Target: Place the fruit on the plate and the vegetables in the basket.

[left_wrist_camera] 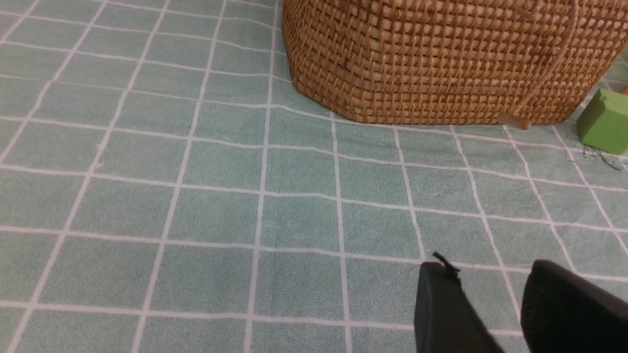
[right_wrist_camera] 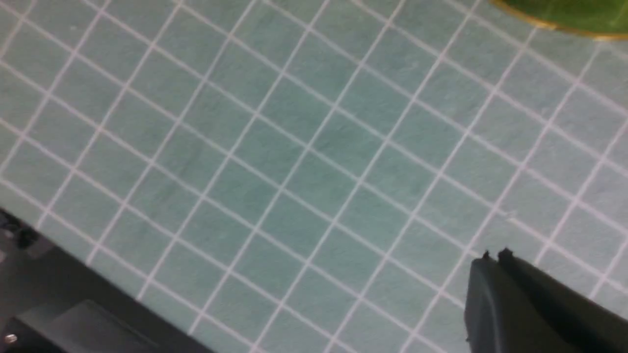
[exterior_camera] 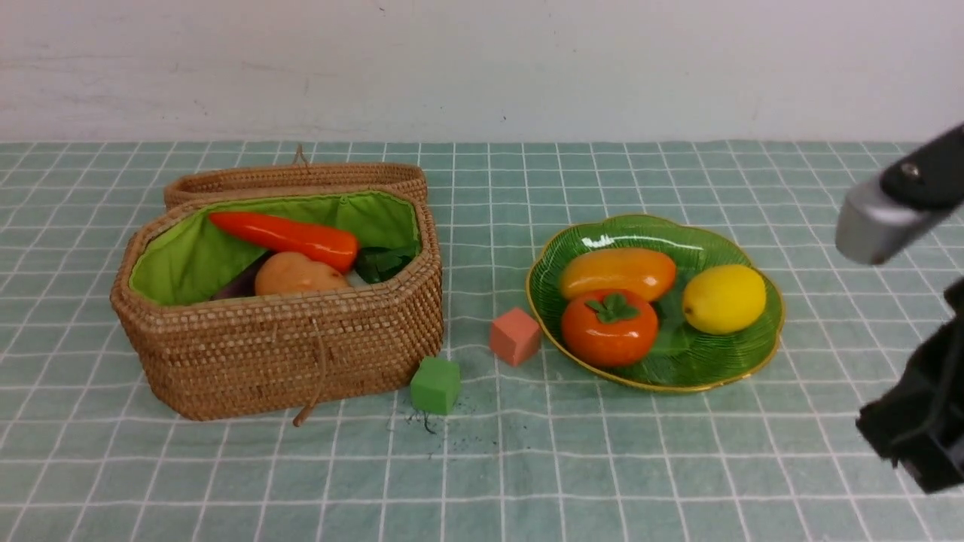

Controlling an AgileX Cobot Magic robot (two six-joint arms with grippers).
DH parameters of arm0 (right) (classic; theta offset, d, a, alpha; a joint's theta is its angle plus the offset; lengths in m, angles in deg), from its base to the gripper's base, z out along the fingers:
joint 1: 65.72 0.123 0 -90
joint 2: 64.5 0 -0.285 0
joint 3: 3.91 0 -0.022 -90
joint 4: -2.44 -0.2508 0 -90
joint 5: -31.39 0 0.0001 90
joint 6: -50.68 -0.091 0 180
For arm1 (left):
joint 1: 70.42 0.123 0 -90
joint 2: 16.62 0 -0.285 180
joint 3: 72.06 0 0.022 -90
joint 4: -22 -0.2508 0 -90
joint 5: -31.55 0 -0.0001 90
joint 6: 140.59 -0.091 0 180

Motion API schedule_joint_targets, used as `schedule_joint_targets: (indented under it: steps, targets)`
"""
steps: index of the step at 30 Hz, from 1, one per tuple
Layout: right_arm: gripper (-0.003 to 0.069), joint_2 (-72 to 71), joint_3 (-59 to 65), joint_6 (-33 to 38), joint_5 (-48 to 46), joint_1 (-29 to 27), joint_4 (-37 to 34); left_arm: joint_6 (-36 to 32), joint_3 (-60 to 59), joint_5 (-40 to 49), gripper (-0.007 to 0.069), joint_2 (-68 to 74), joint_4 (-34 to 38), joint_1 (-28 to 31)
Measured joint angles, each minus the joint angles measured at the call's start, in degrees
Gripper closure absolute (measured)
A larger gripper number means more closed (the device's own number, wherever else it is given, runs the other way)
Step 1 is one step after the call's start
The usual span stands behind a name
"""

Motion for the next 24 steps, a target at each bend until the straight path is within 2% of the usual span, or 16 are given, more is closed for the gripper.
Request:
schedule_joint_targets:
  steps: [6,14,18,20,24]
  targets:
    - [0.0673,-2.4,3.1,-1.5,0.4,0.0,-6.0,0.0,0.0,0.0,0.0386,0.0,0.0,0.0]
    - [0.0671,-3.6,3.5,-1.4,0.6,-0.1,-6.3,0.0,0.0,0.0,0.0386,0.0,0.0,0.0]
    - [0.0666,-8.4,3.7,-0.4,2.1,-2.6,-5.2,0.0,0.0,0.0,0.0386,0.0,0.0,0.0]
    - [0.0665,-12.5,4.6,-0.4,5.6,-6.5,-4.5,0.0,0.0,0.0,0.0386,0.0,0.0,0.0]
    - [0.0664,-26.2,12.0,-0.4,16.3,-17.7,-3.7,0.0,0.0,0.0,0.0386,0.0,0.0,0.0]
